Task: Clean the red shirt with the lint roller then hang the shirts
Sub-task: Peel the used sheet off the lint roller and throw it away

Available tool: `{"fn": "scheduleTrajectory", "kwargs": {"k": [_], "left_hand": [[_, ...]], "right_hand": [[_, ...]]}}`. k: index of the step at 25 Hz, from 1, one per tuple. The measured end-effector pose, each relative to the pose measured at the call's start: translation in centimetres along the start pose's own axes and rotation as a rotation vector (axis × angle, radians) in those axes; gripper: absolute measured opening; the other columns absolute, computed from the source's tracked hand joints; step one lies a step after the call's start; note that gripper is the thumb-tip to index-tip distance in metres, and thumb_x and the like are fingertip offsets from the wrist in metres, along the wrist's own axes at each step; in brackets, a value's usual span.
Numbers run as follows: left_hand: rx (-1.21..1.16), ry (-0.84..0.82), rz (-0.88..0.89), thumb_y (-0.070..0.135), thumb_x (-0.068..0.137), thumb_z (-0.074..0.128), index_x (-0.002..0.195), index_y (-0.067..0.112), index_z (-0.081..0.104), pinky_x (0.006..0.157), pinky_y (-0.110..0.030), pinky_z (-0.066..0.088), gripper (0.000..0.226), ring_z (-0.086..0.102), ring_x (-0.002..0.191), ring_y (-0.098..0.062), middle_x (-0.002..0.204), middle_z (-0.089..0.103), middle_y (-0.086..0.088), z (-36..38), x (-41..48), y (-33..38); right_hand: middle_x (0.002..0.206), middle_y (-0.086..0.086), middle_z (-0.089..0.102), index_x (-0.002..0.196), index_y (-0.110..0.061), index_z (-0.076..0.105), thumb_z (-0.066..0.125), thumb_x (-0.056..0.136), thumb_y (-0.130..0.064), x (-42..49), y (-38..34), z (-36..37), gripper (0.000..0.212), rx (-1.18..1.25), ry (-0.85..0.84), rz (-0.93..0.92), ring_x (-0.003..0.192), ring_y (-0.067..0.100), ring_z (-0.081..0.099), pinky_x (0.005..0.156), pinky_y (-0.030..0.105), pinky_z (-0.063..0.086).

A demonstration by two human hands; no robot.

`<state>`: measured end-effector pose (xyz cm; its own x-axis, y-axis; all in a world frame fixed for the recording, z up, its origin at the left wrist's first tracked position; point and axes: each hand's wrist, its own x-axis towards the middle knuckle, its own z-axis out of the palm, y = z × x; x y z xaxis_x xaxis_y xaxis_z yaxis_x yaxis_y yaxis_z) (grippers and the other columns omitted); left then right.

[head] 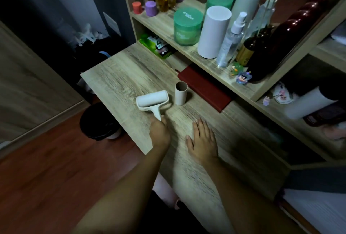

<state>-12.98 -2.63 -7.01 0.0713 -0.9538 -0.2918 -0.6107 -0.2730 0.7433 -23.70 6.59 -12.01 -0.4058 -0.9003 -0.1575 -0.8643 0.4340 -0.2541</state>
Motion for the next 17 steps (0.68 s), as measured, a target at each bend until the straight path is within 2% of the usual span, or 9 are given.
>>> {"fn": "scheduleTrajectory", "kwargs": {"k": [2, 4, 6, 8, 10, 12, 13, 15, 17], "left_hand": [[-0.059, 0.017, 0.046, 0.034, 0.098, 0.037, 0.118, -0.001, 0.038, 0.069, -0.035, 0.037, 0.039, 0.058, 0.092, -0.041, 0.099, 0.061, -0.025, -1.4, -1.8, -0.4], [-0.033, -0.018, 0.168, 0.032, 0.097, 0.040, 0.113, 0.002, 0.040, 0.064, -0.031, 0.033, 0.034, 0.060, 0.085, -0.040, 0.090, 0.062, -0.022, -3.0, -3.5, -1.2], [0.046, -0.083, 0.313, 0.030, 0.097, 0.043, 0.113, 0.004, 0.042, 0.060, -0.030, 0.032, 0.031, 0.061, 0.082, -0.041, 0.087, 0.064, -0.020, -4.3, -4.6, -2.4], [0.124, -0.164, 0.401, 0.031, 0.096, 0.043, 0.115, 0.005, 0.043, 0.061, -0.031, 0.034, 0.031, 0.062, 0.085, -0.041, 0.092, 0.066, -0.021, -4.7, -5.3, -3.2], [0.153, -0.228, 0.445, 0.033, 0.096, 0.043, 0.116, 0.008, 0.042, 0.065, -0.035, 0.040, 0.032, 0.062, 0.089, -0.042, 0.096, 0.066, -0.021, -4.6, -6.0, -3.3], [0.193, -0.280, 0.485, 0.037, 0.096, 0.042, 0.119, 0.011, 0.040, 0.068, -0.039, 0.044, 0.035, 0.062, 0.091, -0.043, 0.099, 0.066, -0.022, -4.0, -6.7, -2.9], [0.221, -0.308, 0.505, 0.038, 0.096, 0.041, 0.121, 0.011, 0.039, 0.070, -0.040, 0.045, 0.038, 0.061, 0.092, -0.043, 0.101, 0.065, -0.022, -3.8, -7.0, -2.7], [0.271, -0.347, 0.546, 0.040, 0.096, 0.039, 0.126, 0.011, 0.037, 0.074, -0.039, 0.045, 0.042, 0.060, 0.097, -0.043, 0.108, 0.064, -0.021, -3.5, -8.1, -2.2], [0.243, -0.424, 0.593, 0.048, 0.094, 0.036, 0.127, 0.013, 0.037, 0.075, -0.035, 0.046, 0.048, 0.060, 0.098, -0.038, 0.108, 0.063, -0.016, -3.7, -9.0, -1.9]], "right_hand": [[0.156, 0.009, 0.023, 0.146, -0.012, 0.023, 0.018, 0.084, -0.053, 0.0, 0.2, -0.3, 0.074, 0.077, -0.020, -0.010, 0.144, 0.023, 0.019, 0.115, 0.039, 0.018], [0.157, 0.006, 0.019, 0.147, -0.015, 0.018, 0.022, 0.088, -0.051, -0.1, 0.4, -1.0, 0.069, 0.287, 0.001, 0.041, 0.143, 0.021, 0.020, 0.116, 0.038, 0.021], [0.147, 0.008, 0.039, 0.142, -0.018, 0.032, 0.030, 0.095, -0.043, -0.1, -0.1, -3.1, 0.053, 0.615, 0.088, 0.185, 0.131, 0.022, 0.042, 0.105, 0.038, 0.039], [0.122, 0.011, 0.062, 0.126, -0.018, 0.050, 0.027, 0.098, -0.041, -0.2, -1.2, -5.3, 0.043, 0.914, 0.132, 0.319, 0.102, 0.020, 0.062, 0.086, 0.035, 0.050], [0.108, 0.010, 0.067, 0.124, -0.020, 0.052, 0.020, 0.092, -0.060, -0.4, -2.4, -6.7, 0.061, 1.087, 0.096, 0.382, 0.086, 0.022, 0.067, 0.083, 0.042, 0.054], [0.116, 0.009, 0.063, 0.133, -0.024, 0.044, 0.015, 0.070, -0.086, -0.5, -3.1, -7.2, 0.093, 1.199, 0.063, 0.438, 0.096, 0.028, 0.066, 0.089, 0.050, 0.052], [0.124, 0.011, 0.058, 0.136, -0.022, 0.042, 0.018, 0.068, -0.087, -0.5, -3.3, -7.3, 0.097, 1.275, 0.080, 0.482, 0.103, 0.030, 0.062, 0.091, 0.050, 0.051], [0.127, 0.020, 0.054, 0.133, -0.012, 0.042, 0.025, 0.088, -0.067, -0.8, -3.6, -8.4, 0.074, 1.415, 0.196, 0.545, 0.100, 0.033, 0.061, 0.083, 0.037, 0.054], [0.118, 0.025, 0.056, 0.129, -0.006, 0.044, 0.028, 0.098, -0.042, -1.0, -3.1, -9.3, 0.050, 1.466, 0.277, 0.549, 0.081, 0.030, 0.063, 0.057, 0.021, 0.054]]}}
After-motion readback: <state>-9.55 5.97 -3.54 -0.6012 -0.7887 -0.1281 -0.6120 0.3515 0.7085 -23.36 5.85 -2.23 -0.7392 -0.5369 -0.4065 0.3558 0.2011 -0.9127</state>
